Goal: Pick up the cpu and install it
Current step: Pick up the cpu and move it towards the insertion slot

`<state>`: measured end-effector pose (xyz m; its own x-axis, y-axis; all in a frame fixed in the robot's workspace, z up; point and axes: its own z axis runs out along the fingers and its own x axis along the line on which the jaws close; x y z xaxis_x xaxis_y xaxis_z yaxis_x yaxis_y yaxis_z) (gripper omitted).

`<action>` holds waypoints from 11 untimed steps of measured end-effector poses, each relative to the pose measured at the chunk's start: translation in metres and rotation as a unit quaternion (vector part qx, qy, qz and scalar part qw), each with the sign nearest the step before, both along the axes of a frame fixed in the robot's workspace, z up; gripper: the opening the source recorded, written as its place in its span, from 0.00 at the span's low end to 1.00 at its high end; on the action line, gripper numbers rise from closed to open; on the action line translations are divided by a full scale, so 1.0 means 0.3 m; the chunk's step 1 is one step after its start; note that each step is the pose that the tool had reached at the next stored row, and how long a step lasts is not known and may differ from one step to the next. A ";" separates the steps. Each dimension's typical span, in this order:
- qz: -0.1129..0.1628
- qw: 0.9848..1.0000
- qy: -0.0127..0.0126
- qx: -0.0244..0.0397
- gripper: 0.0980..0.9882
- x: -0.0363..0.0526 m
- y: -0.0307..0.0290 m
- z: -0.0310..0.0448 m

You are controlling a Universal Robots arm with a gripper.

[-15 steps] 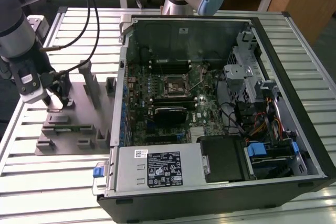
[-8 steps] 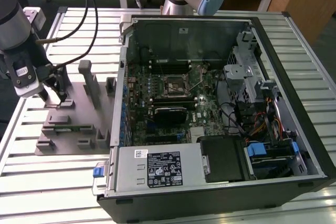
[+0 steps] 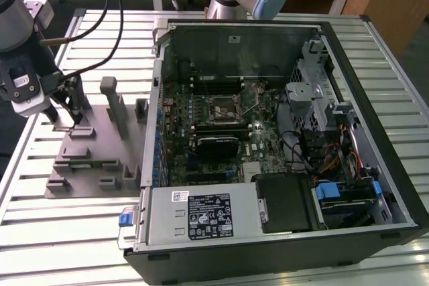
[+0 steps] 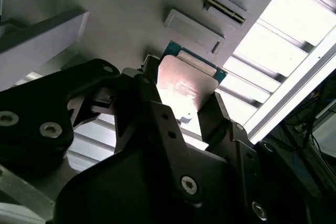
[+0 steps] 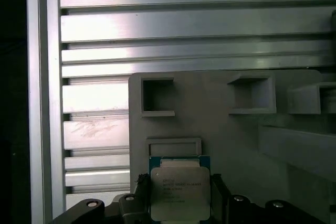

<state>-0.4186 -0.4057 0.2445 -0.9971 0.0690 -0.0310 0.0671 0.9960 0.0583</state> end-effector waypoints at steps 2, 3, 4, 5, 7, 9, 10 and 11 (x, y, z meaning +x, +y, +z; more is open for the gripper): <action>0.000 1.000 0.000 0.000 0.50 0.000 0.000 0.015; 0.000 1.000 -0.001 0.000 0.50 0.000 0.000 0.022; 0.000 1.000 -0.001 0.000 0.50 0.000 0.000 0.028; 0.000 1.000 -0.001 0.000 0.50 0.000 0.000 0.036; 0.000 1.000 -0.002 0.000 0.50 0.000 0.000 0.051; 0.000 1.000 -0.003 0.001 0.50 0.000 0.000 0.067; 0.000 1.000 -0.003 0.001 0.50 0.000 0.000 0.075; 0.000 1.000 -0.003 0.001 0.50 0.000 0.000 0.083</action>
